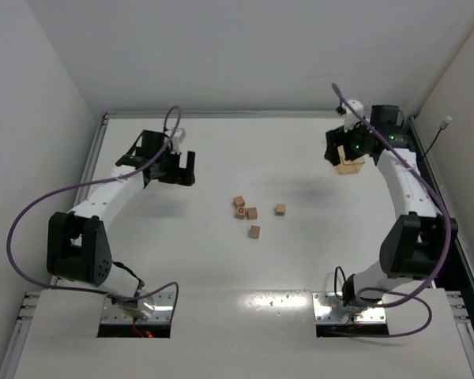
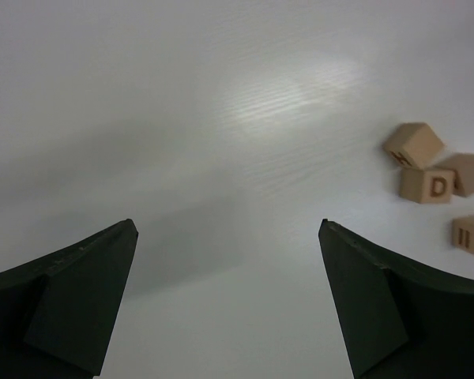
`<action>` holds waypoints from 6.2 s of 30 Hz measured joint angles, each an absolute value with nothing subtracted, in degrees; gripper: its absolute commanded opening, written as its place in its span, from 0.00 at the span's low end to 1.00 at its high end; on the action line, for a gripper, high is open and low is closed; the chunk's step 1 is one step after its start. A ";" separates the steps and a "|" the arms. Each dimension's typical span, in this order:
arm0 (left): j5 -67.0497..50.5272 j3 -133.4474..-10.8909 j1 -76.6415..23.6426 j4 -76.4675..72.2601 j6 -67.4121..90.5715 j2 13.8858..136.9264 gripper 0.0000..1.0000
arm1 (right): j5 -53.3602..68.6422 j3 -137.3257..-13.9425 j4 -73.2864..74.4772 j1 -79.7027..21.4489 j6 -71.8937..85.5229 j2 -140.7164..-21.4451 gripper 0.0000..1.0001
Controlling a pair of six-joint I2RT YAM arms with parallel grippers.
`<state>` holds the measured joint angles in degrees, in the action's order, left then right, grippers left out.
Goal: Build the wood block tower
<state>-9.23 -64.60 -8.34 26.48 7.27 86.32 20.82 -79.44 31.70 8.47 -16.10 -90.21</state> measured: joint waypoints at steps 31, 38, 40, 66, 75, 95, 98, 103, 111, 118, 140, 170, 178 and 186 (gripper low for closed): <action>-0.73 -71.99 -39.33 25.15 2.90 100.22 0.62 | 18.63 -57.01 28.69 4.40 -7.03 -77.41 0.80; -0.47 -77.17 -39.29 23.99 2.39 106.08 0.62 | 18.50 -57.01 28.60 4.40 -6.15 -79.59 0.80; -0.43 -77.89 -38.98 24.10 2.20 107.79 0.62 | 18.50 -57.01 28.56 4.40 -6.00 -79.59 0.80; -2.96 -81.84 -37.89 25.21 0.99 116.42 0.00 | 18.48 -57.04 28.34 4.43 -5.96 -82.00 0.80; -2.26 -88.66 -37.17 30.39 11.75 118.04 0.00 | 18.37 -57.04 28.29 4.43 -5.45 -83.00 0.80; 9.76 -97.01 -36.84 36.77 38.70 125.43 0.00 | 18.41 -57.23 28.32 4.43 -4.43 -85.41 0.80; 10.31 -96.99 -37.34 36.75 39.62 125.47 0.00 | 18.41 -57.23 28.34 4.43 -4.43 -85.73 0.80; 11.42 -95.18 -38.33 35.51 40.27 124.49 0.00 | 18.46 -57.23 28.34 4.43 -4.40 -86.21 0.80; 11.86 -94.96 -39.46 35.48 40.60 124.38 0.07 | 18.46 -57.23 28.34 4.43 -4.40 -86.21 0.80; 11.81 -94.59 -39.44 35.03 40.64 124.27 0.07 | 18.46 -57.23 28.34 4.43 -4.40 -86.21 0.80; 10.09 -92.42 -40.95 33.36 41.43 123.59 0.74 | 18.70 -57.23 28.38 4.43 -4.34 -86.39 0.80; -8.16 -88.86 -51.29 32.77 -2.33 102.08 0.82 | 15.55 -52.82 26.09 4.38 -5.96 -80.88 0.99; -10.11 -87.96 -51.44 34.41 -19.62 104.90 0.72 | 16.25 -52.27 25.74 6.31 -6.68 -76.82 0.99; -10.46 -87.57 -51.44 32.23 -30.96 109.43 0.72 | 16.56 -52.18 25.76 7.70 -6.70 -77.06 0.99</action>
<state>-10.46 -87.57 -51.44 32.23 -30.96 109.43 16.56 -52.18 25.76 7.70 -6.70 -77.06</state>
